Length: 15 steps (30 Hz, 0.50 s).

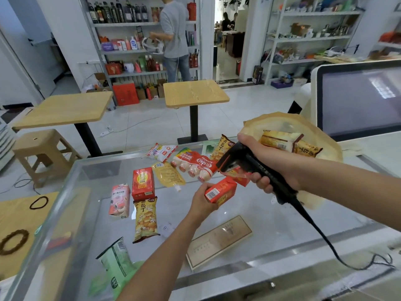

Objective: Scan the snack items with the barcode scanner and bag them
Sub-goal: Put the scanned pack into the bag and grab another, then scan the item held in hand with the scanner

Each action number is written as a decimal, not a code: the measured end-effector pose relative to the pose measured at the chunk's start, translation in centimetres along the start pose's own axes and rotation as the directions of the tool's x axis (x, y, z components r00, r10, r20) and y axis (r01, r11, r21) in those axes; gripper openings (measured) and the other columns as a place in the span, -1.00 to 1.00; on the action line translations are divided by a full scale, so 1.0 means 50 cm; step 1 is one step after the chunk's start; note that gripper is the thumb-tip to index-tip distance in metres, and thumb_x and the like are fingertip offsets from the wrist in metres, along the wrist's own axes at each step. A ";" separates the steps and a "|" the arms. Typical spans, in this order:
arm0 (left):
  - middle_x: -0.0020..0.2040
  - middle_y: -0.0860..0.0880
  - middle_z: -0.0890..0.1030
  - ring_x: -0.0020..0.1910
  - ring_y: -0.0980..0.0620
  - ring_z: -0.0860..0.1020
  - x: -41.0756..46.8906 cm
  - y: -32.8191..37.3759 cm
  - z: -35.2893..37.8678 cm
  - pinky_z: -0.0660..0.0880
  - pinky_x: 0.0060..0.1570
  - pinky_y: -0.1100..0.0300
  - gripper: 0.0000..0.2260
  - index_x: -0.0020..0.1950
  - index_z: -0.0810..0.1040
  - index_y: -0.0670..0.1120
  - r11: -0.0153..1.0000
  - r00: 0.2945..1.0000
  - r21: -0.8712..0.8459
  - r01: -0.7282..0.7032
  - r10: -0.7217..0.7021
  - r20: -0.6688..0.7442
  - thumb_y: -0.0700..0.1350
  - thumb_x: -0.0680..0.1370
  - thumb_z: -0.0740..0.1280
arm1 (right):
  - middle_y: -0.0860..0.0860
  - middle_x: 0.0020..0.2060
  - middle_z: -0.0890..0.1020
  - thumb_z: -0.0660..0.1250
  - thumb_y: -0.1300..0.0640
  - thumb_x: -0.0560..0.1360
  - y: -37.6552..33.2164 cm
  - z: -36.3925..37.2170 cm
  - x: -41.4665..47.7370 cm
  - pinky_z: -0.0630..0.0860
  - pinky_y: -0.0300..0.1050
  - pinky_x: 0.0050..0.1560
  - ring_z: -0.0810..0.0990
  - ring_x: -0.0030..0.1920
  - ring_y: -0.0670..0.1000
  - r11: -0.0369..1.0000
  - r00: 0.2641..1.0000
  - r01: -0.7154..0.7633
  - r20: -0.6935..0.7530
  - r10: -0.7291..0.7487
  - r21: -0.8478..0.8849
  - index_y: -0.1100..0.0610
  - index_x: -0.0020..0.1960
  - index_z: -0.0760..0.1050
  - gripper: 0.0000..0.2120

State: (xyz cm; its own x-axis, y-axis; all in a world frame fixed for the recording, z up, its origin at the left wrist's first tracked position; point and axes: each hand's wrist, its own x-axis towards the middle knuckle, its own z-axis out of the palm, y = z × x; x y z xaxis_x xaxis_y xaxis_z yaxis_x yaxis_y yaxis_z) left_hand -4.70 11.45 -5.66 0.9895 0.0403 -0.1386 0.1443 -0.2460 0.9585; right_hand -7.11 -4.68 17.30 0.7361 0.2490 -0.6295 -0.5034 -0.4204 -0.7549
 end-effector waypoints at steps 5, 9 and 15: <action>0.03 0.09 0.48 0.00 0.12 0.51 0.005 0.001 0.002 0.57 -0.08 0.24 -0.55 0.19 0.42 -0.02 0.999 1.000 0.031 0.008 -0.008 0.025 -0.31 0.40 0.47 | 0.02 -0.52 0.40 0.17 -0.50 0.35 0.008 0.011 -0.015 0.30 -0.31 -0.61 0.34 -0.59 -0.07 0.998 0.999 -0.026 -0.022 0.025 -0.059 0.18 -0.13 0.44 -0.31; 0.04 0.06 0.49 0.03 0.07 0.51 0.002 -0.001 0.005 0.59 0.00 0.11 -0.55 0.19 0.42 -0.04 1.000 1.000 0.016 -0.007 0.007 0.024 -0.32 0.39 0.47 | 0.02 -0.52 0.40 0.16 -0.48 0.37 0.011 0.009 -0.019 0.30 -0.31 -0.61 0.33 -0.59 -0.07 0.998 1.000 -0.015 -0.022 0.014 -0.067 0.20 -0.04 0.49 -0.29; 0.06 0.04 0.50 0.07 0.03 0.50 0.000 -0.001 0.003 0.58 -0.02 0.15 -0.53 0.18 0.42 -0.04 1.000 0.999 -0.011 0.006 -0.006 0.036 -0.36 0.37 0.45 | 0.02 -0.52 0.39 0.14 -0.50 0.37 0.019 -0.002 -0.023 0.30 -0.31 -0.60 0.33 -0.59 -0.07 0.995 1.000 -0.007 -0.022 0.005 -0.097 0.18 -0.14 0.47 -0.30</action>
State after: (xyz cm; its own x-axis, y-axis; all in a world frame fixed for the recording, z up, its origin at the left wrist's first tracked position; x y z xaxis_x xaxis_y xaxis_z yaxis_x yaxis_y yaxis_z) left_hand -4.70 11.34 -5.73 0.9882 0.0071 -0.1527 0.1501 -0.2347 0.9604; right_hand -8.37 -5.46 17.35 0.7434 0.2275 -0.6290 -0.4622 -0.5050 -0.7289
